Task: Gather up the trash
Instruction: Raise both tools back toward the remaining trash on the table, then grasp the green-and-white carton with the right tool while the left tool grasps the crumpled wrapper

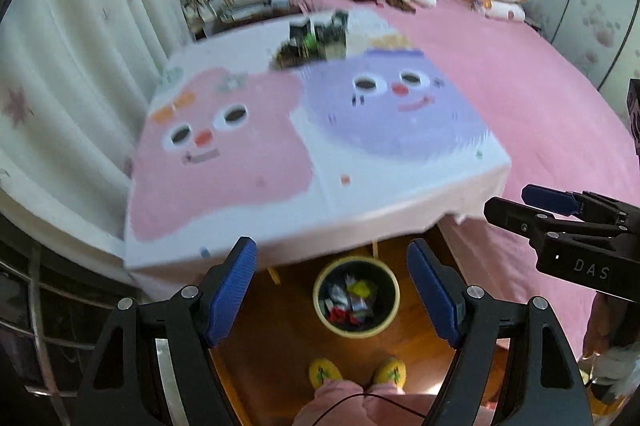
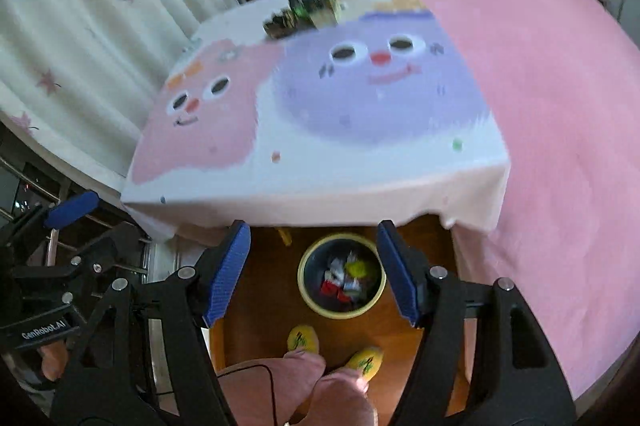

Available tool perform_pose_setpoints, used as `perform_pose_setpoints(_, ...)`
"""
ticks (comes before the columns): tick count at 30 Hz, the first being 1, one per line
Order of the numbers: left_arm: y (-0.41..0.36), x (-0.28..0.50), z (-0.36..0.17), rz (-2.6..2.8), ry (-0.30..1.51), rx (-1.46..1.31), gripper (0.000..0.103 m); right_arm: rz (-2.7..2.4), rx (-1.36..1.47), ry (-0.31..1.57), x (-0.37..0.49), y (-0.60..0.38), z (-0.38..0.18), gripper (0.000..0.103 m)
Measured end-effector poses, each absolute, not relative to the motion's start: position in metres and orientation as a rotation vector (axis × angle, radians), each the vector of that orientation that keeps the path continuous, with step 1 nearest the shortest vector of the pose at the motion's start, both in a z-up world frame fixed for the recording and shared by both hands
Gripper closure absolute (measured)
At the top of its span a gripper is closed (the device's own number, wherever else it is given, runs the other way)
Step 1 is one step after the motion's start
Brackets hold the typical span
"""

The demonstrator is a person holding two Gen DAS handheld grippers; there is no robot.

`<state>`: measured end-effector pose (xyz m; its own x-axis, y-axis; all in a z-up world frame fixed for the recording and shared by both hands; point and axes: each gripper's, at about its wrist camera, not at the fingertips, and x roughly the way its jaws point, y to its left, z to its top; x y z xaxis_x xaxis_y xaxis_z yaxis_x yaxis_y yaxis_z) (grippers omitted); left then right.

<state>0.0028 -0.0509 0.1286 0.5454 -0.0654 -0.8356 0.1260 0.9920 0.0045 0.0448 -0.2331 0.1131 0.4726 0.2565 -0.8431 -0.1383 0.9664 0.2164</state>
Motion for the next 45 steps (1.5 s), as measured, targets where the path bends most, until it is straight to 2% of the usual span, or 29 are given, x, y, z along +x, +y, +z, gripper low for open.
perform_pose_setpoints(11,-0.039,0.059,0.205,-0.05,0.876,0.069,0.023,0.299,0.011,0.934,0.117,-0.209,0.184,0.044)
perform_pose_setpoints(16,-0.018,0.113,0.212,-0.045,0.868,0.067,0.023,0.258,0.008,0.919,0.164,-0.201,0.191,0.044)
perform_pose_setpoints(22,0.014,0.211,0.193,-0.096,0.898,0.086,0.023,0.228,0.075,0.953,0.249,-0.187,0.184,0.044)
perform_pose_setpoints(27,0.036,0.316,0.161,-0.17,0.971,0.089,0.024,0.117,0.191,1.006,0.346,-0.175,0.158,0.044)
perform_pose_setpoints(35,0.047,0.459,0.098,-0.24,1.039,0.131,0.023,-0.045,0.316,1.086,0.488,-0.163,0.086,0.044)
perform_pose_setpoints(45,0.036,0.523,0.043,-0.323,1.109,0.099,0.023,-0.183,0.373,1.216,0.552,-0.168,0.006,0.044)
